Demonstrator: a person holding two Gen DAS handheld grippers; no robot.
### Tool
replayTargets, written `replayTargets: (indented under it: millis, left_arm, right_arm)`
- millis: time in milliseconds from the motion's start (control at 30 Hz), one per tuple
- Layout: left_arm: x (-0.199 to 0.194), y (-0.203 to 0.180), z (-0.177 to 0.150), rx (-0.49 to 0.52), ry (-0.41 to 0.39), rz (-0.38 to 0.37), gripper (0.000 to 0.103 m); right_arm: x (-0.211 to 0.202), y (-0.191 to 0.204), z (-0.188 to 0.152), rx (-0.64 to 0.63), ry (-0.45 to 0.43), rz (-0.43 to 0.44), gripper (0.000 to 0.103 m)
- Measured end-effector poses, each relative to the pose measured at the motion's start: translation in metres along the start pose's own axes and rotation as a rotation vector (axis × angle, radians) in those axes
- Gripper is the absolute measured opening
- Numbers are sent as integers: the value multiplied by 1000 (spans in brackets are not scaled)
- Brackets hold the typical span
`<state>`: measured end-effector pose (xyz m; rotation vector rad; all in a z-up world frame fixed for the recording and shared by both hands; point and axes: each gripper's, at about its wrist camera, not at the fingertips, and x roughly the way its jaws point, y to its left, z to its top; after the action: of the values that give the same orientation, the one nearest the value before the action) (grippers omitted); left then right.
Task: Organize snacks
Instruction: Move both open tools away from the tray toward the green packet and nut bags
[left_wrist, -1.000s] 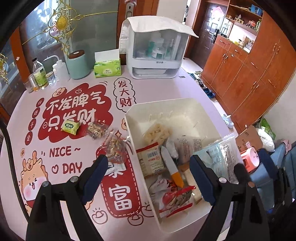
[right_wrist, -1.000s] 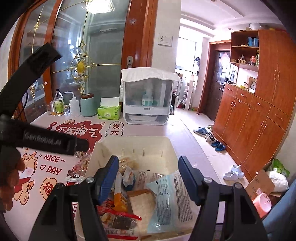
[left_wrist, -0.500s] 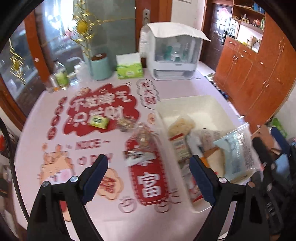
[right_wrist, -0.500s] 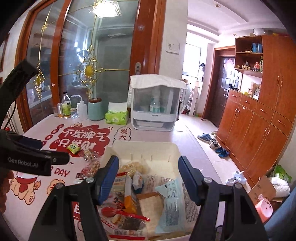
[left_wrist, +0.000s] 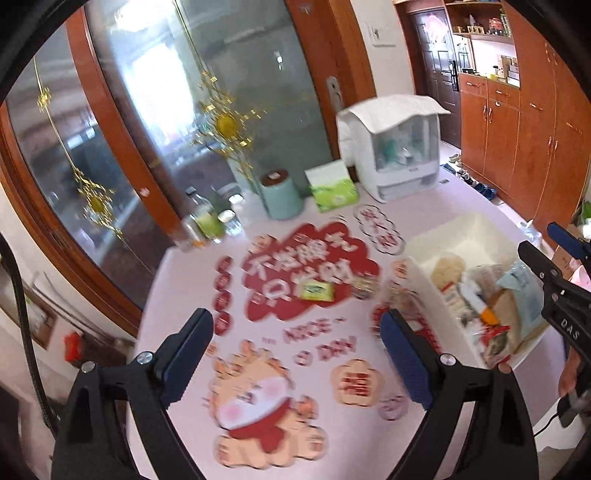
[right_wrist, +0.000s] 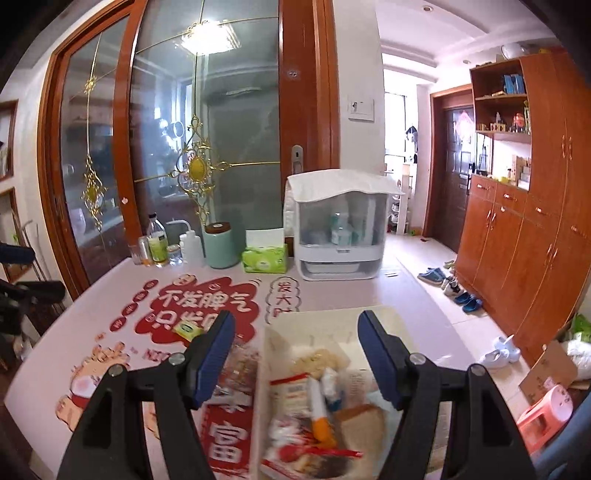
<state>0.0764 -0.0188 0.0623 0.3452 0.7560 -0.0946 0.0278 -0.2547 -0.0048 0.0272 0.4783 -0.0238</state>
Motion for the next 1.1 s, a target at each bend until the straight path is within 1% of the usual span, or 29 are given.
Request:
replayTargets:
  millis: [100, 200, 333, 400, 500, 633, 700, 767, 867, 967, 1033, 1100]
  left_arm:
    - [-6, 35, 6, 22, -28, 9, 92]
    - [-9, 71, 15, 60, -65, 35, 92]
    - [0, 114, 32, 111, -105, 25, 93]
    - [10, 126, 39, 153, -115, 14, 97]
    - [38, 135, 51, 235, -100, -45, 97]
    - [94, 127, 62, 331, -37, -106, 97]
    - [125, 118, 65, 365, -8, -143, 97]
    - [161, 104, 64, 402, 28, -193, 97]
    - [211, 77, 56, 466, 86, -242, 97]
    - [259, 47, 44, 539, 159, -300, 97]
    - [286, 27, 34, 612, 198, -352, 97]
    - [311, 8, 25, 672, 235, -391, 97]
  right_arm:
    - [3, 22, 11, 32, 9, -3, 69]
    - [5, 43, 25, 38, 17, -6, 69]
    - [9, 68, 53, 19, 47, 19, 69]
    - [21, 81, 71, -12, 106, 60, 69]
    - [41, 96, 89, -73, 178, 113, 69]
    - [73, 111, 94, -179, 229, 91, 69]
    - [98, 117, 92, -224, 292, 113, 69]
    - [117, 122, 87, -275, 323, 122, 69]
    - [158, 130, 71, -389, 410, 194, 69]
    - [202, 135, 46, -479, 526, 265, 69]
    - [234, 136, 27, -520, 612, 284, 69]
    - [259, 135, 13, -526, 669, 298, 69]
